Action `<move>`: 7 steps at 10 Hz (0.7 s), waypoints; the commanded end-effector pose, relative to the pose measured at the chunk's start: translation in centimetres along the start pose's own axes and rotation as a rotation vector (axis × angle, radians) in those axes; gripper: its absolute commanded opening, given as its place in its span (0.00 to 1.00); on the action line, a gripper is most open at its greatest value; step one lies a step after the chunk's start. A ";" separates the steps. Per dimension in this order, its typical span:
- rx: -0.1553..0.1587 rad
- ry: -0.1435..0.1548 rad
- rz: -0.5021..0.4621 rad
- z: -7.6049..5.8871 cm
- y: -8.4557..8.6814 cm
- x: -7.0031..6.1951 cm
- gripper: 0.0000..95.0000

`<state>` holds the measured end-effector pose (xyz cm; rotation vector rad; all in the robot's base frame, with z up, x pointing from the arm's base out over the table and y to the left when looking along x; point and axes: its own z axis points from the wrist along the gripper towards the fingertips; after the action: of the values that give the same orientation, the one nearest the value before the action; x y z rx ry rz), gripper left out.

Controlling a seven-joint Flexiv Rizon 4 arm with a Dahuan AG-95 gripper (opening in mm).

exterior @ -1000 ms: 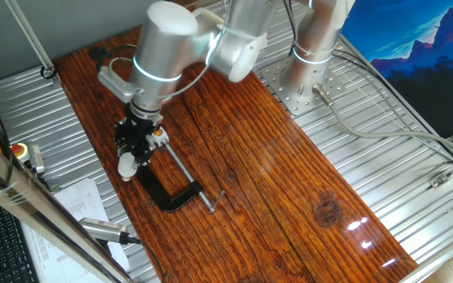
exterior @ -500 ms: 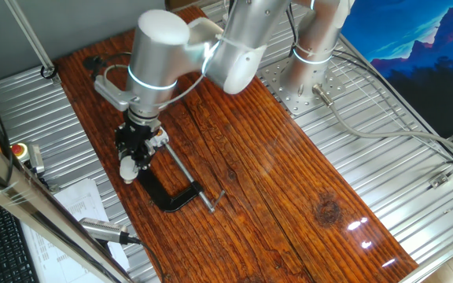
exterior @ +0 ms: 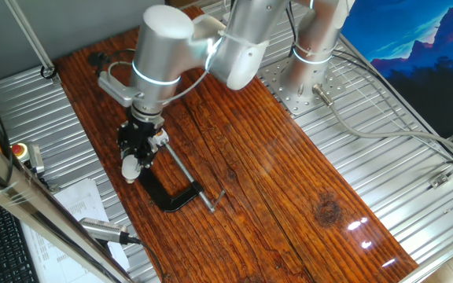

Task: Take out the light bulb by rotating it

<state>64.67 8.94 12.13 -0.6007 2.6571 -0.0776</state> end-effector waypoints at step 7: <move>-0.011 -0.017 0.017 -0.5 -0.1 0.3 1.00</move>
<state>64.45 8.79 12.39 -0.5877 2.6469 -0.0475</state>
